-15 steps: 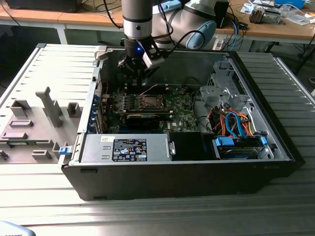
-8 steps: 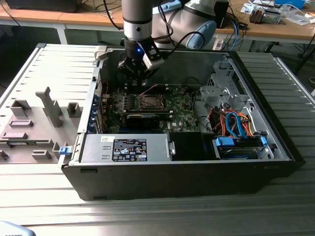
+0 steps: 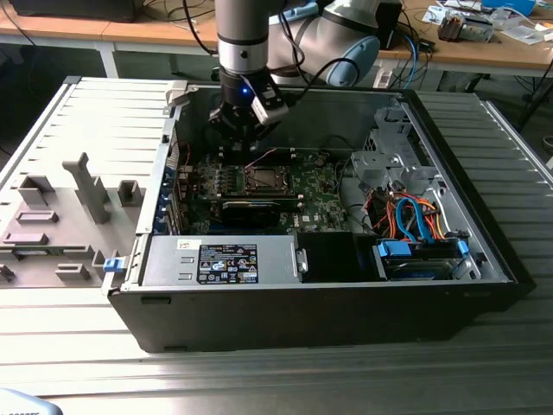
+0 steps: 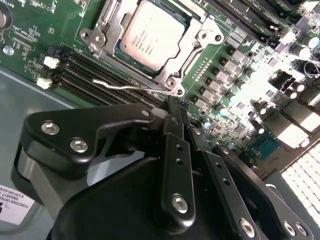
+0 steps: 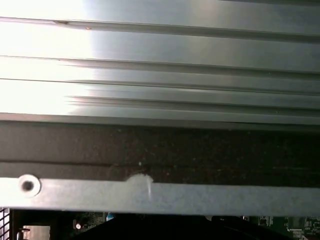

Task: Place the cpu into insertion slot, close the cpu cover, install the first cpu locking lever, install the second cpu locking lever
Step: 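Install the first cpu locking lever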

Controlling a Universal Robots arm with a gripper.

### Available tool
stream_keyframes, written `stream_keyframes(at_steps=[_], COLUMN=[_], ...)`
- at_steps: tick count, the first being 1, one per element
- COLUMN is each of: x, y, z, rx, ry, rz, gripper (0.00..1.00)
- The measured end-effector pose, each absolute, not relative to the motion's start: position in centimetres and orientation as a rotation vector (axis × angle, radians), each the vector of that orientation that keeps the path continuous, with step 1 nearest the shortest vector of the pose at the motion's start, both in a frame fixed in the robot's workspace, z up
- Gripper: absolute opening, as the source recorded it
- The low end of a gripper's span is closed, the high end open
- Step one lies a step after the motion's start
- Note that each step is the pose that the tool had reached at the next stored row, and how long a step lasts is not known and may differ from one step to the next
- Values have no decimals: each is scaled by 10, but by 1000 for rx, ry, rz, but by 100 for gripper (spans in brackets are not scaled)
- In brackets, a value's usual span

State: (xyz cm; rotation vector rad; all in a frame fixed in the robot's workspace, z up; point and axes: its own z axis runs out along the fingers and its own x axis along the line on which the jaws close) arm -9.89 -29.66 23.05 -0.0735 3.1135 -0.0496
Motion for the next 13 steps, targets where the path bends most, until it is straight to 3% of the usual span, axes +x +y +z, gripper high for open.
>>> stream_keyframes(at_steps=[13], x=[-91], y=[-296], z=[221], rx=[-74], ry=[3114], rz=[-49], gripper=[11])
